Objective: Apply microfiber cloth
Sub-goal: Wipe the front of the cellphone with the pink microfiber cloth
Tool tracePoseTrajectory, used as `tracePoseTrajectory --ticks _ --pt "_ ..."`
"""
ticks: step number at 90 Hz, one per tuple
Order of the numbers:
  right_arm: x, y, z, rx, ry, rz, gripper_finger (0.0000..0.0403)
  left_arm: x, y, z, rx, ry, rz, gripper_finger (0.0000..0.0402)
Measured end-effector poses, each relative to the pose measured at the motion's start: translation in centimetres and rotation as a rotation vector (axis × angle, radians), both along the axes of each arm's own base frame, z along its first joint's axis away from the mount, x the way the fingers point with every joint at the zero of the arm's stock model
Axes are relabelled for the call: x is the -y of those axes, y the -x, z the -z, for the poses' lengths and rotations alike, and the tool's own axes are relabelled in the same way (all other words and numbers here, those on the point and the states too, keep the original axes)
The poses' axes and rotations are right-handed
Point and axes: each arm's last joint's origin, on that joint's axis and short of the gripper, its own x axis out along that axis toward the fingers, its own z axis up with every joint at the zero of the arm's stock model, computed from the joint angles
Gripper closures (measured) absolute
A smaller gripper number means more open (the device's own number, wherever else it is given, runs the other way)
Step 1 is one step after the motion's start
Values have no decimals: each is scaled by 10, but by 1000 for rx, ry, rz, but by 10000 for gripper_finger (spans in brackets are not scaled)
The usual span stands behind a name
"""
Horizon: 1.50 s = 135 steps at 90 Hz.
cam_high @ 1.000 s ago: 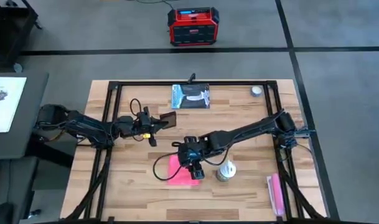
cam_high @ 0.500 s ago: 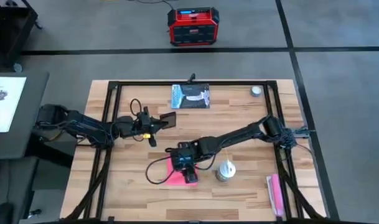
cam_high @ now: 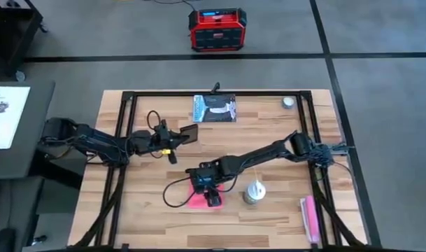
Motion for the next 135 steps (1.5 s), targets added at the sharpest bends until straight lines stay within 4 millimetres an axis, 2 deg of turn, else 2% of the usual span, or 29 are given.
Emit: tracePoseTrajectory --ticks 14,34,52,61,72,82,94,104,121,135 --pt "-1 1 2 -23 -13 -10 192 0 0 1 -4 5 0 399" --pt "-4 -2 29 -77 -38 -22 192 0 0 2 -22 13 0 399" --pt "-3 -7 42 -74 -34 -12 201 0 0 3 -29 13 1 399" --pt "0 -9 47 -75 -32 -6 250 0 0 3 -28 13 1 399" --pt "1 -12 50 -60 -36 -12 373 0 0 3 -28 14 1 399" --pt "2 -13 50 -40 -22 -13 395 0 0 3 -27 16 1 399" --pt "-2 -13 40 2 6 -3 400 0 0 2 -8 28 -1 399" --pt "-8 -9 24 55 87 27 401 2 0 0 16 50 3 399" --pt "-12 -1 -39 236 134 97 402 9 -1 -6 84 67 40 399" --pt "-17 10 -78 338 153 128 402 18 -3 -13 143 89 91 399"
